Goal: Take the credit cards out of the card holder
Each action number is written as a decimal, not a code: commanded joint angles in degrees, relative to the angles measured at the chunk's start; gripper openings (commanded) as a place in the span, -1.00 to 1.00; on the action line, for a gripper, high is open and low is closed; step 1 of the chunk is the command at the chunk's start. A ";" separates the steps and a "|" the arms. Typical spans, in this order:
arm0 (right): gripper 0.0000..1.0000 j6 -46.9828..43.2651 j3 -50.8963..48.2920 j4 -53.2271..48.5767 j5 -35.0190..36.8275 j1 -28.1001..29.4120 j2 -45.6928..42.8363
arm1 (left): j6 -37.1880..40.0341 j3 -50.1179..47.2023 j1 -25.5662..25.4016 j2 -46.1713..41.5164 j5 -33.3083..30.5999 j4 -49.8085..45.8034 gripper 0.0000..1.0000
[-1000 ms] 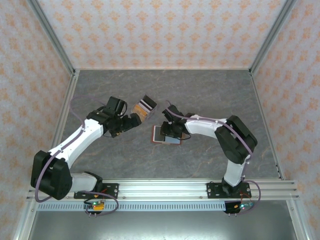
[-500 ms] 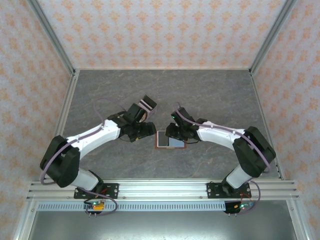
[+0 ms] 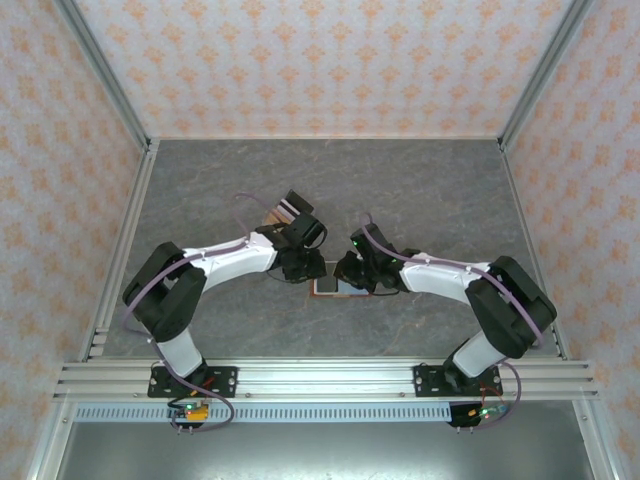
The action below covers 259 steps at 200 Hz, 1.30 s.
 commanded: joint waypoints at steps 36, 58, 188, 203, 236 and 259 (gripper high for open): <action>-0.63 1.30 -0.29 2.24 -0.54 -0.52 2.32 | -0.33 1.63 -0.43 2.18 -1.65 -0.52 -0.70; -0.66 1.19 -0.22 2.24 -0.65 -0.61 2.78 | -0.42 1.42 -0.45 2.70 -1.27 -0.16 -0.76; -0.74 0.49 0.11 -2.30 -0.89 -1.38 2.29 | -1.55 -1.46 -0.57 4.47 -3.29 -0.09 -0.88; -0.72 -0.03 -0.26 -2.42 -1.69 -1.36 1.68 | -1.75 -2.13 -0.52 4.71 -3.34 0.21 -0.90; -0.65 -1.52 -0.40 -1.73 -6.88 -1.29 1.60 | -2.27 -3.39 -0.52 5.08 -3.27 0.83 -0.94; -0.65 -2.30 -0.42 -2.68 -6.76 -1.29 1.73 | -2.35 -3.73 -0.53 5.26 -3.21 1.08 -0.95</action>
